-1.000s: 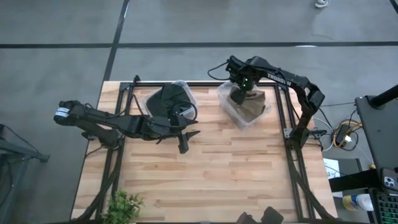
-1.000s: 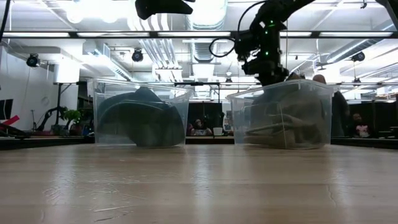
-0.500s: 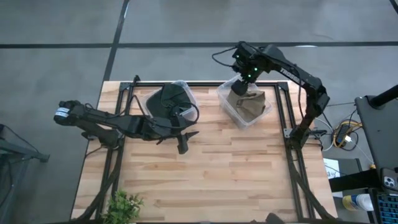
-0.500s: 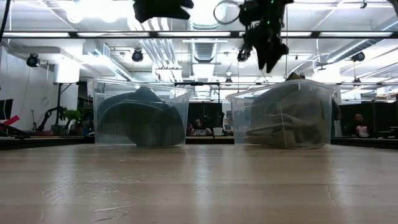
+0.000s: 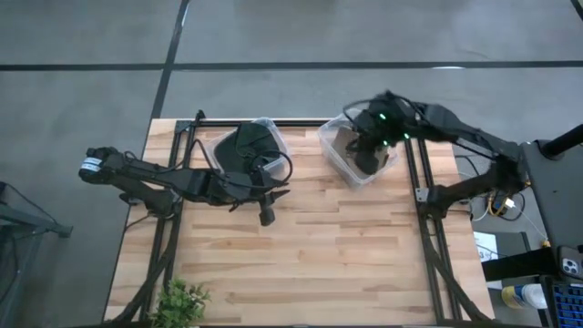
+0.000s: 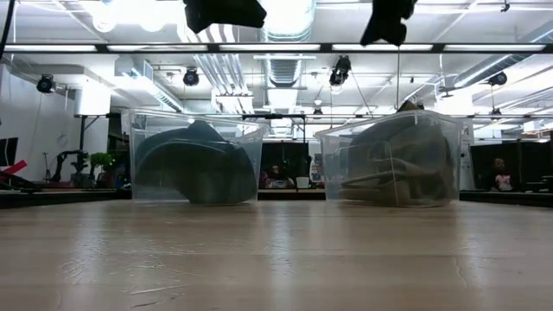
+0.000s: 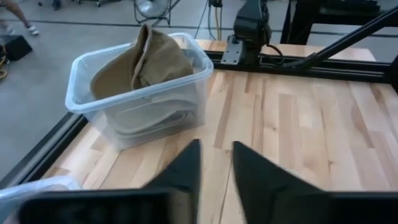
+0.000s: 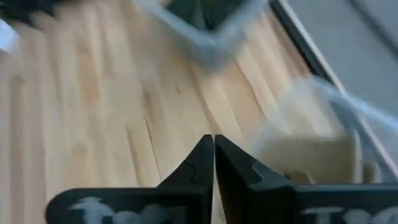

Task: Pick & Place hat
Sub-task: Return to Home Position

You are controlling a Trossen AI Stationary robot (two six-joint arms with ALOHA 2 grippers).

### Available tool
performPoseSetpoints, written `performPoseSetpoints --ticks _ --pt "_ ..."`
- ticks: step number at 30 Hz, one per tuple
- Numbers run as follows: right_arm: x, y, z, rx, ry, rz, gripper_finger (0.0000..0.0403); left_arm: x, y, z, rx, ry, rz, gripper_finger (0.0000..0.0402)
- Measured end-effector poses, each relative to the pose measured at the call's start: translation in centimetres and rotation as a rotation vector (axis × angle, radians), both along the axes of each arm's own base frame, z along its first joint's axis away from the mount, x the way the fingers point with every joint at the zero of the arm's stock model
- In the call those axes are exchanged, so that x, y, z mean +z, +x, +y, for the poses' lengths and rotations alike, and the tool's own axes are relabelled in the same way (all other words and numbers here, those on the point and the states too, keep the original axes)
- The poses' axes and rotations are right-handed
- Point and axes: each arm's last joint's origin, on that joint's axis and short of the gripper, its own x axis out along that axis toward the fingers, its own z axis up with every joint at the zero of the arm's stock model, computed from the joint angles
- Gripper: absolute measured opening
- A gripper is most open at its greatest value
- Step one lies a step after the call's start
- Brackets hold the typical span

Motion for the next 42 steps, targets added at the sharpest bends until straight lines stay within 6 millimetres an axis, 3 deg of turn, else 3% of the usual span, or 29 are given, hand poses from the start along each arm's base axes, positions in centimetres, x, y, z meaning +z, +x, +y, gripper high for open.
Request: performPoseSetpoints --ticks 4,11,17,29,38,42 --pt "-0.5 -1.1 2.6 0.088 -0.074 -0.209 0.0008 0.2 0.1 -0.1 -0.024 0.006 -0.02 0.0012" --pt "-2.8 -3.6 6.0 0.256 -0.195 -0.486 0.0008 0.5 0.2 -0.3 -0.148 0.007 -0.043 0.0001" --pt "-4.9 -6.5 7.3 0.319 -0.237 -0.582 0.0008 0.3 -0.9 -0.2 -0.16 0.017 -0.07 0.0" --pt "-8.4 -10.9 9.1 0.434 -0.293 -0.756 0.0008 -4.5 -8.1 1.0 -0.188 -0.026 -0.31 0.0" --pt "-12.2 -11.7 9.1 0.441 -0.319 -0.748 0.0008 -9.1 -12.0 1.5 -0.259 -0.087 -0.517 0.0" --pt "-13.5 -11.9 9.1 0.441 -0.317 -0.747 0.0008 -10.6 -13.1 1.7 -0.26 -0.068 -0.513 0.0"
